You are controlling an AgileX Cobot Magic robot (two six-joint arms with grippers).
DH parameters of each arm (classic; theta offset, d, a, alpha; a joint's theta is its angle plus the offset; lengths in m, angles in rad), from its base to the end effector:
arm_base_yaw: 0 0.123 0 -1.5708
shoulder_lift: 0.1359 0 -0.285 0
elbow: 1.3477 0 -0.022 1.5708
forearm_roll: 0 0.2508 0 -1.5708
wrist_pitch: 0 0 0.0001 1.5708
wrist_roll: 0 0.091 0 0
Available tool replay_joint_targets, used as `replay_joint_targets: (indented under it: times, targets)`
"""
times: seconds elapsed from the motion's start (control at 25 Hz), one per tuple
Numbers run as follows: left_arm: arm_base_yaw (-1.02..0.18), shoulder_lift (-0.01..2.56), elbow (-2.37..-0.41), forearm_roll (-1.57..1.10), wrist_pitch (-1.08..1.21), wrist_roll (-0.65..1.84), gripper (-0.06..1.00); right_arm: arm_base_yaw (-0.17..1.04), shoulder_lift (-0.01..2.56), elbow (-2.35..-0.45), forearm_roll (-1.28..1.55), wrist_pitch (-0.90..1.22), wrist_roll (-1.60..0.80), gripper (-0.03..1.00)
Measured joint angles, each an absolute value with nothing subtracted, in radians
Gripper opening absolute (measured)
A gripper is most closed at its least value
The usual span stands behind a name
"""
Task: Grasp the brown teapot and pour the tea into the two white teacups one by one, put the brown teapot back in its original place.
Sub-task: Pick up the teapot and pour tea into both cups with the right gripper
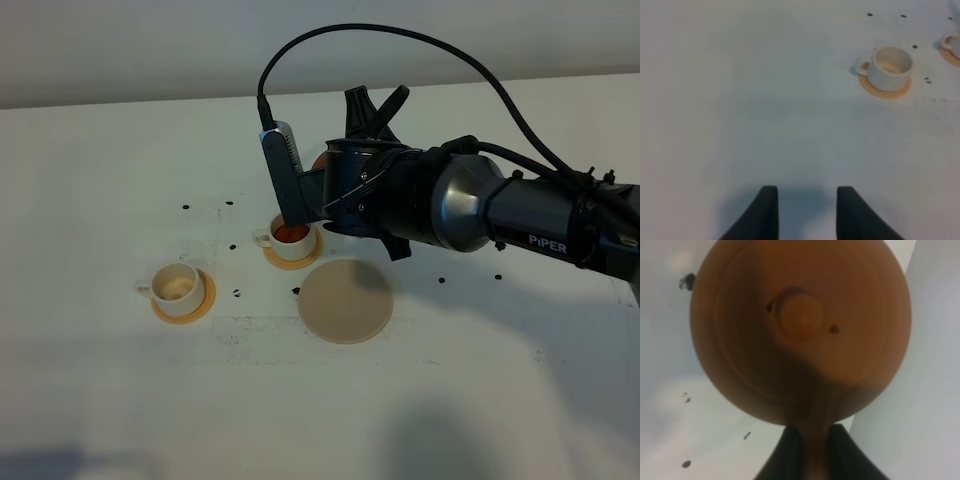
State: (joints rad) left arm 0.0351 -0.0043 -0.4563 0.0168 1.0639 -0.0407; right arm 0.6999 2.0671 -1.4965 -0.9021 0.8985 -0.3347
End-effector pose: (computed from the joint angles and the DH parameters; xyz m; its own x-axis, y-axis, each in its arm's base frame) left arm -0.0008 0.0013 0.2648 -0.4913 -0.0498 -0.8696 -0.0639 0.9977 -0.0211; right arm 0.3651 0.2344 0.1904 -0.1100 -0.9623 0.2488 -0.7564 -0.0813 -0.6490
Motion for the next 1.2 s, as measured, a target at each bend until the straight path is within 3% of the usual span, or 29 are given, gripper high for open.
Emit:
replay_joint_targets:
  times: [1.2]
  targets:
    - [0.035, -0.004, -0.456, 0.017, 1.064, -0.042, 0.30, 0.701, 2.067, -1.496, -0.952, 0.898, -0.357, 0.09]
